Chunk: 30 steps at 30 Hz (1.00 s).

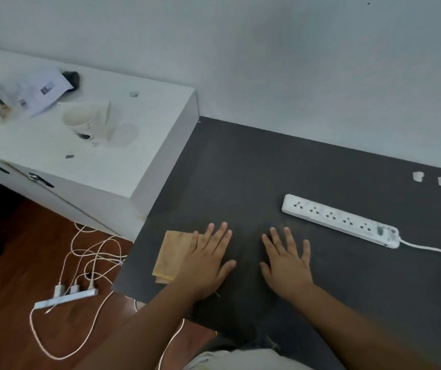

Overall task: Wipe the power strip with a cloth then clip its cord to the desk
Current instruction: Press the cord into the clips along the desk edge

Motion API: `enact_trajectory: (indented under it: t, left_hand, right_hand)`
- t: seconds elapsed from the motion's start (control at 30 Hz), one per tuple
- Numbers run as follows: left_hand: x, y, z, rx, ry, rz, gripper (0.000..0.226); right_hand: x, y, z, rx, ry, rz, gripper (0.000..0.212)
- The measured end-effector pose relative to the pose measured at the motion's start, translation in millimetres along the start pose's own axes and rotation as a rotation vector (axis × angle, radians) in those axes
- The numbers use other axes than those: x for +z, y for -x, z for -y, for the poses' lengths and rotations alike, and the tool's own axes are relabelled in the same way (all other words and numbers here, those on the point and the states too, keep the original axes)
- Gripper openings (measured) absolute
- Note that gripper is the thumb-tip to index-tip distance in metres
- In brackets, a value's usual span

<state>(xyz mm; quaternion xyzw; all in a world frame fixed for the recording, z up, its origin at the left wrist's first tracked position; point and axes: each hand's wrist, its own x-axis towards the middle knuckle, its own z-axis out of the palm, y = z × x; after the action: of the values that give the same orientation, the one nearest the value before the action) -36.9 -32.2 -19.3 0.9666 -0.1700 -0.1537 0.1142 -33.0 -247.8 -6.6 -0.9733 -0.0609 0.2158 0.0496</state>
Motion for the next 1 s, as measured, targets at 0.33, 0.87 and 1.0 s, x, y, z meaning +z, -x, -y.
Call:
enact_trajectory:
  t: [0.33, 0.87, 1.0]
  left_hand:
    - [-7.8, -81.2, -115.9, 0.275, -0.102, -0.004, 0.064]
    - [11.2, -182.8, -277.9, 0.234, -0.192, 0.004, 0.059]
    - [9.5, -199.6, -279.6, 0.181, -0.222, 0.045, 0.061]
  right_hand:
    - [-7.2, 41.9, -149.1, 0.368, -0.208, -0.115, 0.057]
    - [-29.9, 59.5, -380.9, 0.469, -0.275, -0.257, 0.037]
    - [-26.3, 53.4, -410.5, 0.454, -0.215, -0.203, 0.033]
